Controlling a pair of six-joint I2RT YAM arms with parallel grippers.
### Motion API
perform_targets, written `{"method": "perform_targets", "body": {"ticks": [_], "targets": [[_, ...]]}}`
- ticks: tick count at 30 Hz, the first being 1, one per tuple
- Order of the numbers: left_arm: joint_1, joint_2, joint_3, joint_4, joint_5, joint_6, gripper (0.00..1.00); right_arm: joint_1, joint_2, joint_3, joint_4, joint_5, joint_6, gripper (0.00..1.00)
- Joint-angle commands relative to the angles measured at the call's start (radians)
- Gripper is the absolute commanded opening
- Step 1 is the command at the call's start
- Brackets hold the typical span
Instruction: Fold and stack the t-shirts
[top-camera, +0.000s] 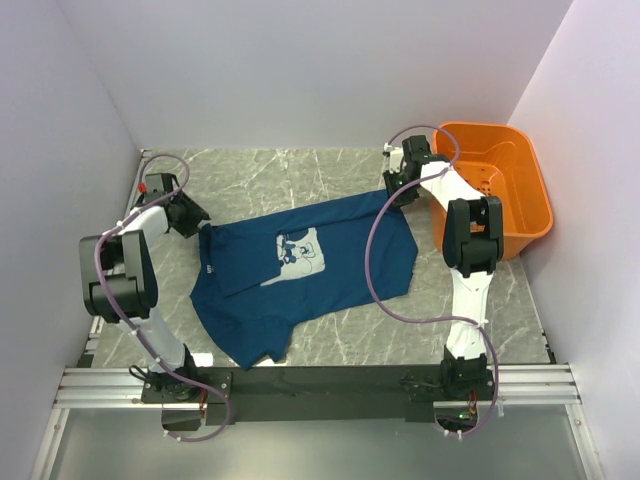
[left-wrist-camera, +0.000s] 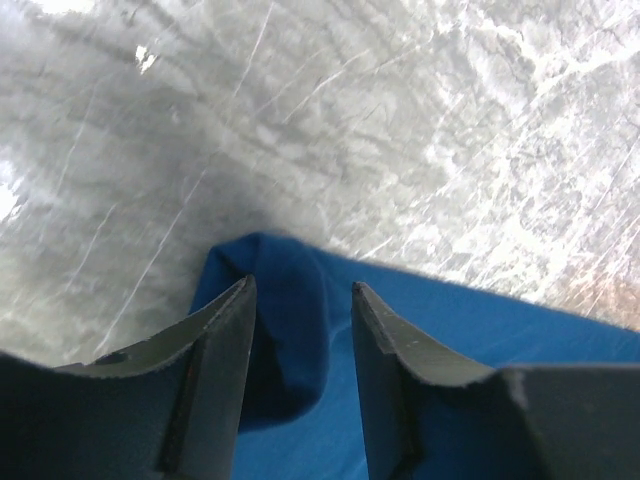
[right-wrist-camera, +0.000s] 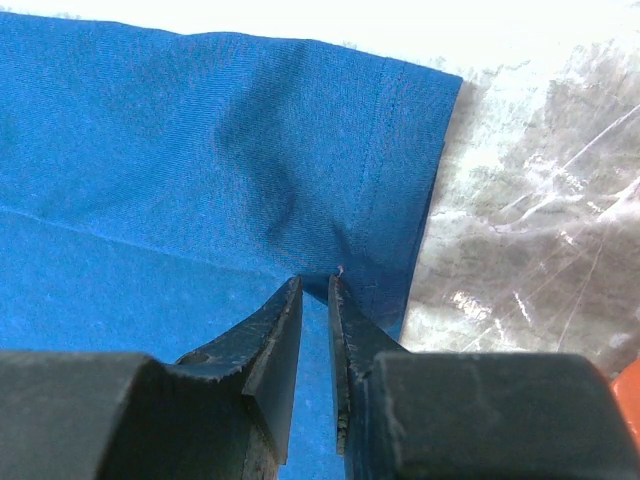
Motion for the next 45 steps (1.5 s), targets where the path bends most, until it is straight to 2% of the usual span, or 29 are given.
{"method": "perform_targets", "body": {"ticks": [1,5,10,17,18,19,26,33,45], "targets": [[0.004,0.031,0.06,0.016,0.033,-0.011,0.47,-0.007,0.007,0.044,0.0,0.018,0.009,0.24],[0.004,0.048,0.064,0.01,0.045,0.001,0.44,-0.007,0.008,0.048,-0.005,0.022,0.011,0.24],[0.003,0.05,0.058,0.003,0.056,0.016,0.34,-0.007,0.019,0.062,-0.011,0.033,0.015,0.24],[0.004,0.051,0.052,0.002,0.075,0.026,0.11,-0.007,0.033,0.073,-0.016,0.05,0.021,0.24],[0.003,0.05,0.051,-0.006,0.071,0.032,0.04,-0.007,0.035,0.076,-0.017,0.051,0.023,0.24],[0.004,0.045,0.051,-0.012,0.058,0.035,0.01,-0.006,0.038,0.076,-0.019,0.054,0.024,0.24],[0.011,-0.067,-0.018,-0.007,-0.05,0.021,0.01,-0.007,0.048,0.08,-0.013,0.116,0.041,0.21],[0.023,-0.084,-0.066,0.011,-0.071,0.013,0.01,-0.009,0.064,0.094,-0.022,0.14,0.043,0.2],[0.031,0.031,0.073,-0.013,-0.128,0.092,0.01,-0.012,0.071,0.103,-0.028,0.153,0.044,0.19]]}}
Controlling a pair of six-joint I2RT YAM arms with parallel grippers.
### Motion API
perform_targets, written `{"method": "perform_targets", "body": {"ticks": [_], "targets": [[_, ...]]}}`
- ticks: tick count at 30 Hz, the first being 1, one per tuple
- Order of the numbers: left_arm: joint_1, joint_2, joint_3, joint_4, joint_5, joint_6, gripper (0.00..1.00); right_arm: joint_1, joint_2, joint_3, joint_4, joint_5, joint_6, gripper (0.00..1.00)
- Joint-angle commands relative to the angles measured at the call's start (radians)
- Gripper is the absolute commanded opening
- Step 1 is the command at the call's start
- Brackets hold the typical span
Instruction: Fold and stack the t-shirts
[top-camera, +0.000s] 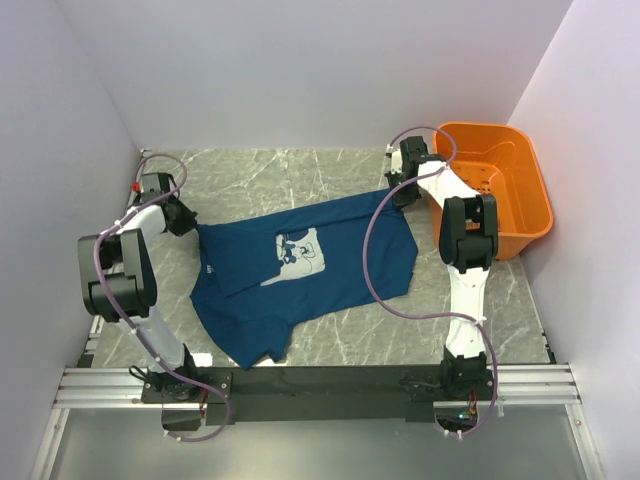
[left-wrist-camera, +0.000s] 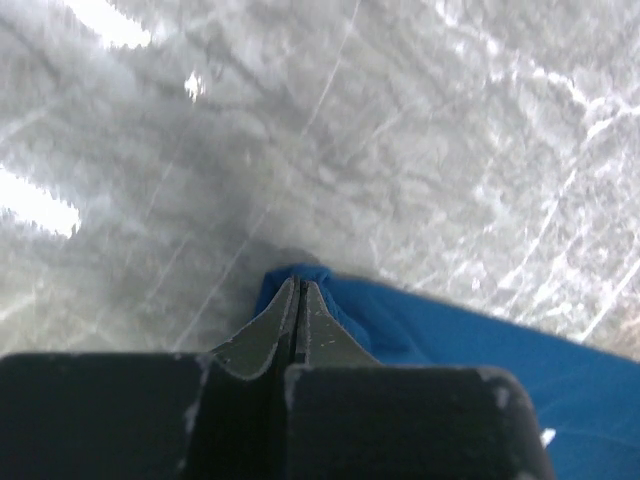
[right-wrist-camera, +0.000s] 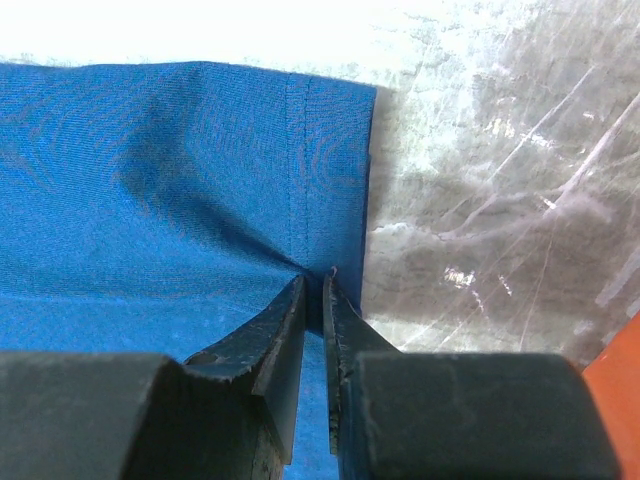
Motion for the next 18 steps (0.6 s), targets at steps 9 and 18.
{"method": "perform_targets", "body": {"ticks": [9,18], "targets": [[0.02,0.057,0.053,0.024,-0.037,0.026,0.15,-0.013,0.008,0.047,-0.018,0.014,0.002,0.19],[0.077,-0.053,0.023,0.006,-0.051,0.039,0.46,-0.013,-0.013,0.04,-0.021,-0.023,-0.024,0.25]]}}
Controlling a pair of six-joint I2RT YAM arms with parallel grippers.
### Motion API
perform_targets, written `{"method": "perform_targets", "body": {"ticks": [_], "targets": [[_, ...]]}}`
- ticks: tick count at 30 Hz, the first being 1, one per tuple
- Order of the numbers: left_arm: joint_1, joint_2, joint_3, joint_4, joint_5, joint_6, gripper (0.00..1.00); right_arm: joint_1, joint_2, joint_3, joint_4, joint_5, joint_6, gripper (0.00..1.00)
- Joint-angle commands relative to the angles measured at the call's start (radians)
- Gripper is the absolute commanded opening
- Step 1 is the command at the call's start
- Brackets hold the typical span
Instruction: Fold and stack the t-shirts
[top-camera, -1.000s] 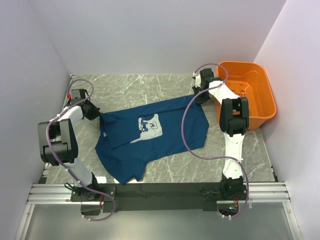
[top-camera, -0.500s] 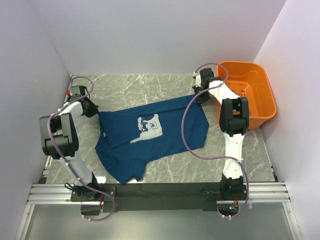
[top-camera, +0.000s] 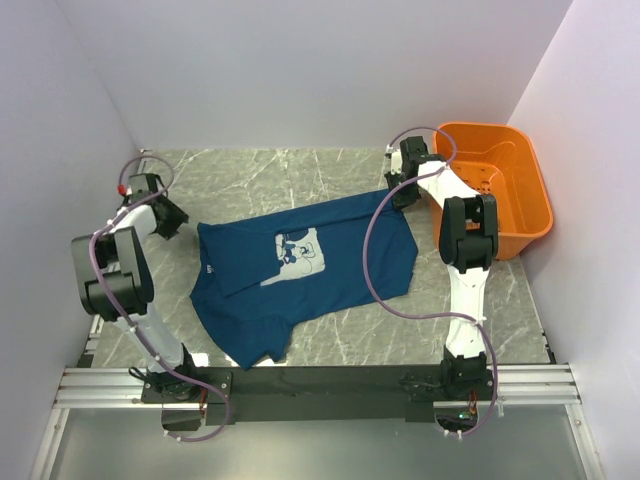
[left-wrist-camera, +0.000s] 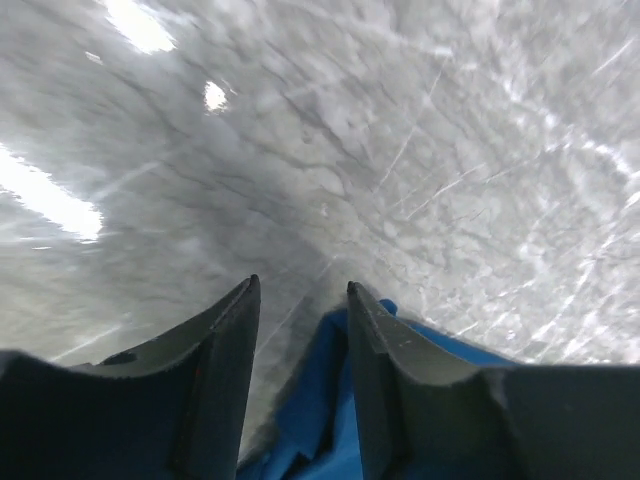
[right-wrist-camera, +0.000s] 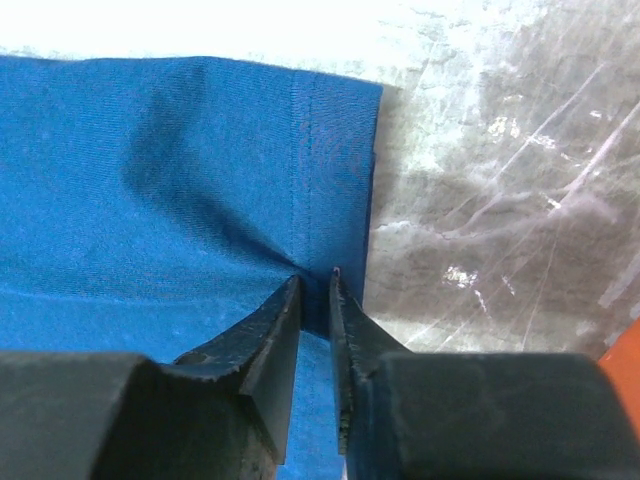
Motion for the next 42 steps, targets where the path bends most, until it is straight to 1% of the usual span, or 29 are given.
{"method": "perform_targets", "body": {"ticks": [1,3,4,6,8,10,14,25,33,34,35,36,37,39,41,42], "targets": [[0.022,-0.108,-0.011,-0.002,0.018,0.025,0.47,-0.013,-0.023,0.037,-0.011,-0.025,-0.022,0.26],[0.023,-0.14,-0.036,-0.025,0.058,0.023,0.46,-0.014,-0.037,0.023,-0.008,-0.034,-0.031,0.29],[0.022,-0.159,-0.05,-0.03,0.098,0.02,0.46,-0.013,-0.047,0.016,0.001,-0.042,-0.034,0.3],[0.023,-0.17,-0.099,-0.034,0.13,0.012,0.46,-0.014,-0.055,0.002,0.007,-0.048,-0.036,0.3],[0.023,-0.17,-0.126,-0.042,0.179,0.009,0.43,-0.016,-0.055,-0.001,0.007,-0.056,-0.039,0.31],[0.022,-0.161,-0.155,-0.054,0.206,0.009,0.4,-0.016,-0.051,-0.004,0.004,-0.057,-0.039,0.31],[0.023,-0.148,-0.196,-0.068,0.215,0.023,0.39,-0.016,-0.051,-0.015,0.009,-0.071,-0.034,0.3],[0.022,-0.073,-0.204,-0.066,0.31,0.058,0.4,-0.018,-0.052,-0.028,0.013,-0.079,-0.031,0.31],[0.022,-0.045,-0.207,-0.048,0.344,0.057,0.36,-0.016,-0.046,-0.023,0.009,-0.08,-0.029,0.31],[0.022,-0.045,-0.208,-0.048,0.344,0.057,0.34,-0.016,-0.044,-0.023,0.009,-0.082,-0.029,0.3],[0.022,-0.045,-0.205,-0.046,0.345,0.057,0.28,-0.018,-0.044,-0.023,0.009,-0.082,-0.028,0.31],[0.02,-0.044,-0.205,-0.046,0.347,0.057,0.23,-0.018,-0.044,-0.021,0.009,-0.082,-0.028,0.31],[0.02,-0.041,-0.202,-0.046,0.347,0.057,0.13,-0.018,-0.043,-0.021,0.007,-0.082,-0.028,0.3],[0.022,-0.044,-0.199,-0.054,0.329,0.058,0.02,-0.016,-0.043,-0.02,0.007,-0.082,-0.028,0.31],[0.022,-0.068,-0.183,-0.074,0.296,0.063,0.01,-0.018,-0.044,-0.021,0.006,-0.082,-0.029,0.31],[0.022,-0.1,-0.175,-0.086,0.242,0.074,0.01,-0.018,-0.046,-0.024,0.01,-0.08,-0.029,0.31]]}}
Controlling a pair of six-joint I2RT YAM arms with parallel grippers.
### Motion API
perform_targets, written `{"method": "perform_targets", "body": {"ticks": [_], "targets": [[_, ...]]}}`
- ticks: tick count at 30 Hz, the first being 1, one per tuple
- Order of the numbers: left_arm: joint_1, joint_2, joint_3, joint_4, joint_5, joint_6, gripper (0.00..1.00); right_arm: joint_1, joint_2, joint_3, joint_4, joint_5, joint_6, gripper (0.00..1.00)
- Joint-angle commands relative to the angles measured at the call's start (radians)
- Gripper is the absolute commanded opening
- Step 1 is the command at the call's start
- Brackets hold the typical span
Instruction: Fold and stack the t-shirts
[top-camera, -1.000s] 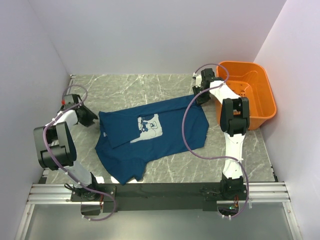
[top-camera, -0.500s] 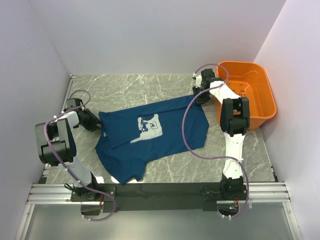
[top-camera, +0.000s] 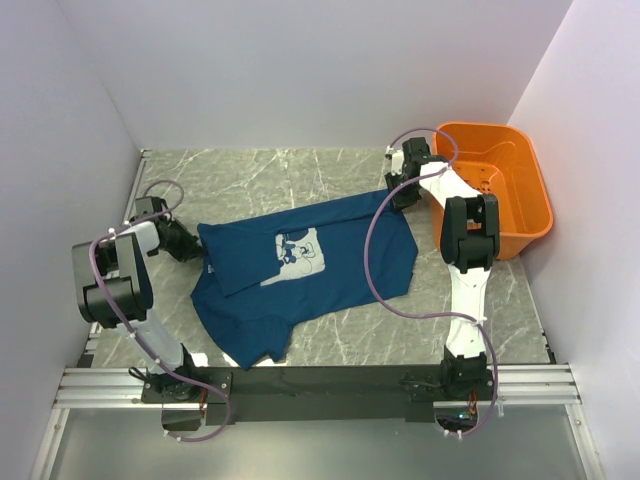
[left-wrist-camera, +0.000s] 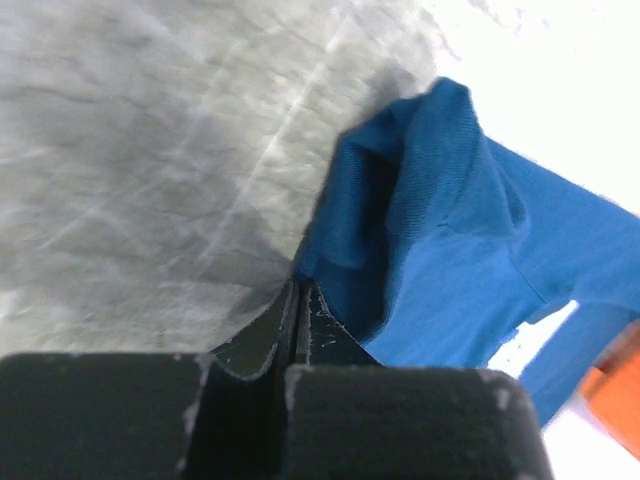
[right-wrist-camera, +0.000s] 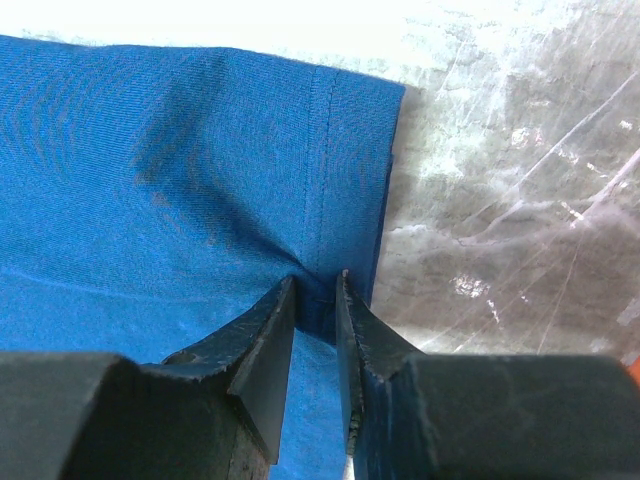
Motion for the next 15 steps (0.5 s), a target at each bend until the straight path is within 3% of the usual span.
{"method": "perform_targets", "body": {"ticks": [1,4,9,15], "targets": [[-0.004,-0.053,0.039,-0.058,-0.133,0.036,0.01,-0.006,-0.044,-0.012,0.003,-0.012,-0.005,0.31],[-0.003,-0.122,0.082,-0.108,-0.268,0.061,0.01,-0.006,-0.043,-0.012,0.003,-0.008,-0.004,0.31],[-0.004,-0.166,0.133,-0.173,-0.334,0.096,0.02,-0.009,-0.035,-0.003,0.0,-0.007,-0.002,0.31],[-0.004,-0.174,0.118,-0.183,-0.388,0.105,0.35,-0.009,-0.032,0.003,-0.002,-0.007,-0.001,0.31]]}}
